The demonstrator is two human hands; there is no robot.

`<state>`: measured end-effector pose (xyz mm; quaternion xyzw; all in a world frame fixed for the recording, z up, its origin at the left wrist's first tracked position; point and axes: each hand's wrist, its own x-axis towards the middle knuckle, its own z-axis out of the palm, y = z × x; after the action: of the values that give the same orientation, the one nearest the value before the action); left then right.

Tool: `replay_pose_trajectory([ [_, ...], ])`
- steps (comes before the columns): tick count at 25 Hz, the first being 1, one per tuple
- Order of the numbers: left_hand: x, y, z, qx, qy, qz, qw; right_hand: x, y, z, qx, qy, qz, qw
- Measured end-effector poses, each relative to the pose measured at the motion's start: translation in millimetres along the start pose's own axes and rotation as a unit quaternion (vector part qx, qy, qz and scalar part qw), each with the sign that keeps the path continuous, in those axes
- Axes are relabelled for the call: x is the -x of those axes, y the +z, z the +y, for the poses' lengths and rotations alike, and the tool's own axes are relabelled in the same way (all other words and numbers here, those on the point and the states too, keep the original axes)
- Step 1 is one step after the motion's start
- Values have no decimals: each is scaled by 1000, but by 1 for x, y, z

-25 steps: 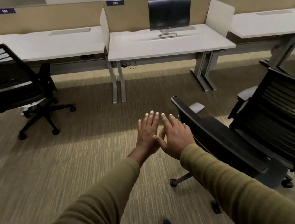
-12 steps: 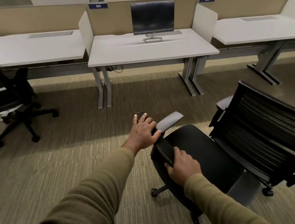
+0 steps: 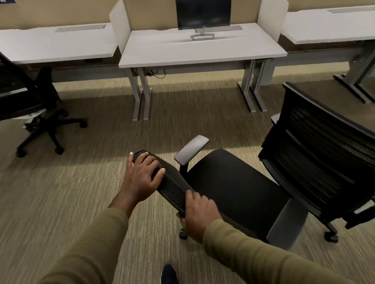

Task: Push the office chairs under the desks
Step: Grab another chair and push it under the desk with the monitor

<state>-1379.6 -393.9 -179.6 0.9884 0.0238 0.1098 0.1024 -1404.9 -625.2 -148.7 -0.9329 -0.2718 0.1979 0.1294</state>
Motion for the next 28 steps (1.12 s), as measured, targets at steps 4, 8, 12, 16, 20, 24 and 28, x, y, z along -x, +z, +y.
replay_pose_trajectory([
  [4, 44, -6, -3, 11, -42, 39, 998, 15, 8, -11, -3, -57, -20, 998],
  [8, 67, -20, -16, 8, -83, 46, 996, 14, 12, -33, -11, -94, -38, 995],
  [12, 81, -28, -37, 17, -111, 66, 992, 2, 15, -53, -14, -126, -58, 990],
  [16, 77, -33, -56, 52, -145, 104, 983, -22, 11, -67, -8, -150, -65, 987],
  [20, 61, -32, -86, 45, -146, 141, 978, -55, 4, -79, -5, -168, -74, 983],
  [24, 27, -30, -114, 45, -153, 161, 974, -98, -11, -88, 10, -176, -69, 982],
  [28, -15, -27, -140, 38, -169, 161, 972, -148, -30, -92, 16, -174, -68, 982],
])
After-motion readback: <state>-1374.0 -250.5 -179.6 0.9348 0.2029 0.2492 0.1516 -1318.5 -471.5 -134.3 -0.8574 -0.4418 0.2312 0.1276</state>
